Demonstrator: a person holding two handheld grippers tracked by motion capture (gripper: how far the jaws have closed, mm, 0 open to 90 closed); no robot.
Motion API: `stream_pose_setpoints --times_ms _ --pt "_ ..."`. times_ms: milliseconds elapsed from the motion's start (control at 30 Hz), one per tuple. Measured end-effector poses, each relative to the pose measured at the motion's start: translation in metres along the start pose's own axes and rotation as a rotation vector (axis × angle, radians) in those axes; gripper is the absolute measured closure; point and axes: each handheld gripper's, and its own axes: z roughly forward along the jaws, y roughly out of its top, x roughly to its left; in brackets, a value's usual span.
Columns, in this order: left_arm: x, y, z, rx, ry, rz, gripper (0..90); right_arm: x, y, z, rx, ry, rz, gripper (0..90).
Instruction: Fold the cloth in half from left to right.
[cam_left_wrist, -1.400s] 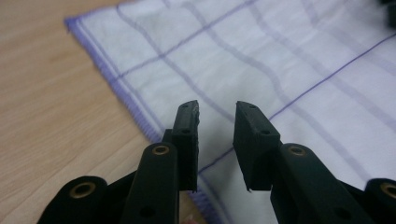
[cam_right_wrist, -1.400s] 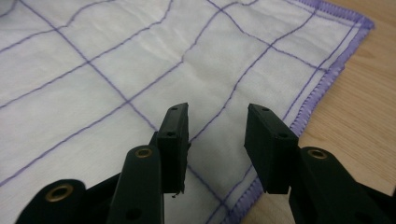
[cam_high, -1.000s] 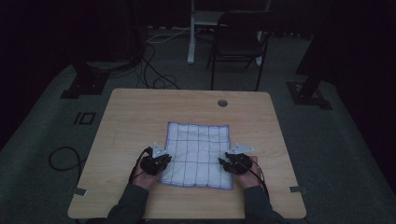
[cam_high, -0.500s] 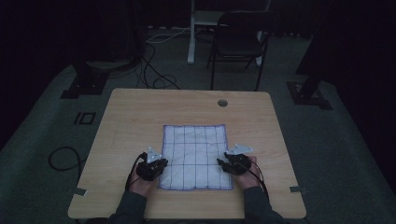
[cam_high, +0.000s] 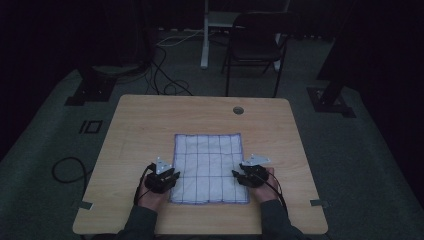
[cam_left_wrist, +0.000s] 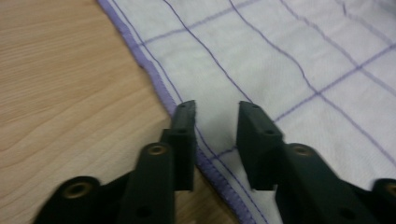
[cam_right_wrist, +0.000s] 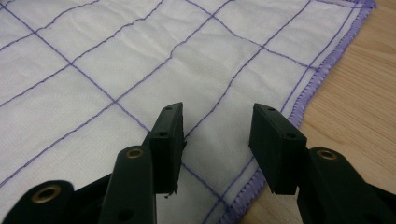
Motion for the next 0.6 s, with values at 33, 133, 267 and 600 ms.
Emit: stream_pose_setpoints --times_ms 33,133,267,600 --pt "0.002 0.0 -0.001 -0.008 0.002 -0.01 65.0 0.0 0.0 0.0 0.0 0.0 -0.001 55.1" --pt "0.005 0.001 -0.003 -0.022 0.003 -0.039 61.6 0.0 0.0 0.0 0.0 -0.001 0.0 55.0" --pt "0.009 0.001 -0.001 -0.013 0.005 -0.069 57.0 0.0 0.0 0.0 -0.001 -0.003 -0.002 55.0" --pt "0.015 0.002 0.006 0.012 0.037 -0.131 53.5 0.001 -0.001 0.0 -0.003 -0.006 -0.004 55.1"
